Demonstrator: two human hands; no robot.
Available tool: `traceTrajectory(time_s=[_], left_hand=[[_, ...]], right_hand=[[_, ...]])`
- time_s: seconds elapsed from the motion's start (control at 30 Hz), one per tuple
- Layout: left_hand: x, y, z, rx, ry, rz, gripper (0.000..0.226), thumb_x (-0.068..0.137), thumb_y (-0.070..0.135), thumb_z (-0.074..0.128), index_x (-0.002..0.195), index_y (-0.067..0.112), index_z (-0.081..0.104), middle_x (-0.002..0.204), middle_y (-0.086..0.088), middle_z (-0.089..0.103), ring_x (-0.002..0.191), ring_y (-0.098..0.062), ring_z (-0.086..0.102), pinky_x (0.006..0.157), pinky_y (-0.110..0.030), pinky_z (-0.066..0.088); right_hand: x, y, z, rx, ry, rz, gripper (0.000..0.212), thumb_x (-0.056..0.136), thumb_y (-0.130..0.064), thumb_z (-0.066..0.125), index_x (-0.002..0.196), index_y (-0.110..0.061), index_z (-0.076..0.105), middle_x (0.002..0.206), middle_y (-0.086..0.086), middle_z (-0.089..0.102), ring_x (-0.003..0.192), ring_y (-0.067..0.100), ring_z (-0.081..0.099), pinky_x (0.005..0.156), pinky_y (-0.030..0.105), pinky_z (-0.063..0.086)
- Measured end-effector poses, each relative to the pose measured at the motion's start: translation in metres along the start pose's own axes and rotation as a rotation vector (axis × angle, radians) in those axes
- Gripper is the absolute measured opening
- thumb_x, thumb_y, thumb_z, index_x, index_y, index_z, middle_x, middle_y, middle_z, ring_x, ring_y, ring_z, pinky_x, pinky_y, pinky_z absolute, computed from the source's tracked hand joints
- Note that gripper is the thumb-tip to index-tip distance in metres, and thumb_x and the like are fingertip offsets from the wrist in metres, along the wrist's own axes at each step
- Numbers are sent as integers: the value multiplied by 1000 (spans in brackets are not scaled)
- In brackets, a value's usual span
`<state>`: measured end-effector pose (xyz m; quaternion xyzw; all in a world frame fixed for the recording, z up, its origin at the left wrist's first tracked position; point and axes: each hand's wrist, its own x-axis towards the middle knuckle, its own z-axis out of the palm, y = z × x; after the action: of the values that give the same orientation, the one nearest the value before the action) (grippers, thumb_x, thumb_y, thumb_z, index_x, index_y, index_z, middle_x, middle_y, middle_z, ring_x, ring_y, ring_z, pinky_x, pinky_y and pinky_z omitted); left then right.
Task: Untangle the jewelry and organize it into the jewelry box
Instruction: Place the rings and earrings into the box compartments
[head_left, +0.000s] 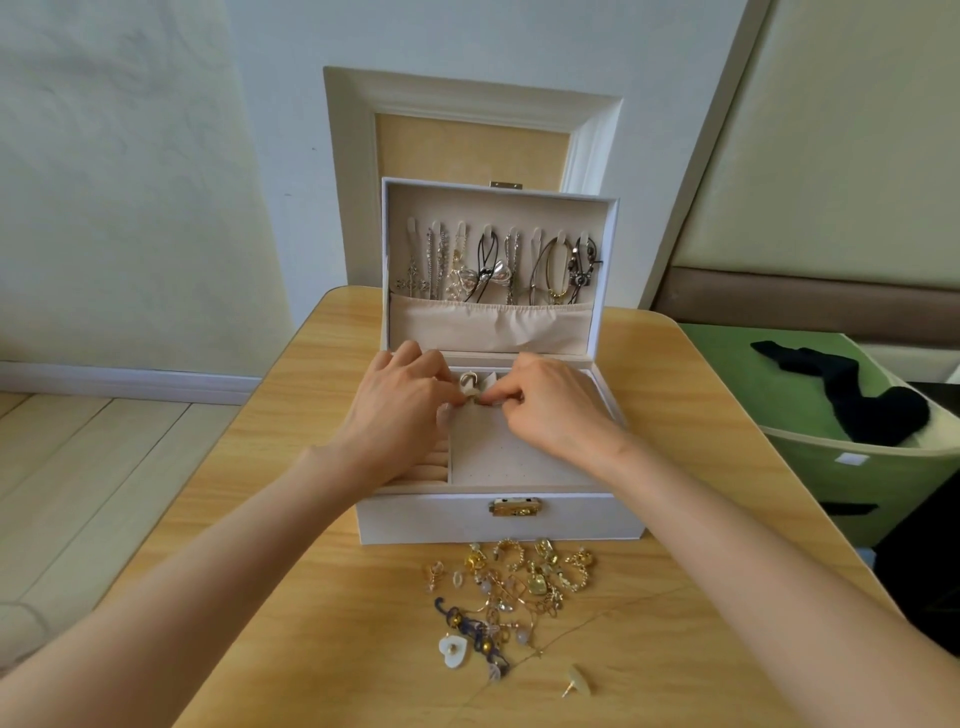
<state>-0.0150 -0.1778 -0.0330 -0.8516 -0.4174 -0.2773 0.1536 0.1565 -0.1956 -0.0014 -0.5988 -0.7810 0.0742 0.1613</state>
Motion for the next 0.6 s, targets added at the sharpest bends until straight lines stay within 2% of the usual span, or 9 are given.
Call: traceTrajectory(time_s=[0.1,0.27,0.47,0.6], left_hand=[[0,0,4,-5,-14,8,17,67,11,77,82,19,77,81,-3,67,74,-32,58,61,-36,43],[3,-1,6,-14,31,-70,35,59,-5,76,88,14,75,84,-5,66,77,-33,58,62,-35,42],[3,-3,12,45,-30,-23,46,54,1,82,95,19,75,88,-5,65,79,-32,58,61,-33,40],[3,-3,13,45,-44,-9,47,56,1,80,99,18,74,91,-7,64,81,-33,58,62,-36,43]], right_hand=[[2,-2,6,16,-19,18,40,89,-7,44,111,-29,70,115,0,57,107,25,54,81,30,42],[6,-1,6,44,103,93,35,90,-13,46,107,-29,72,105,-1,57,101,22,55,79,29,42],[8,-2,7,37,15,100,37,90,-11,45,111,-30,70,110,-1,56,105,23,54,74,27,36],[10,-2,8,47,52,131,37,89,-11,46,109,-30,70,111,-1,57,105,23,54,73,27,36]])
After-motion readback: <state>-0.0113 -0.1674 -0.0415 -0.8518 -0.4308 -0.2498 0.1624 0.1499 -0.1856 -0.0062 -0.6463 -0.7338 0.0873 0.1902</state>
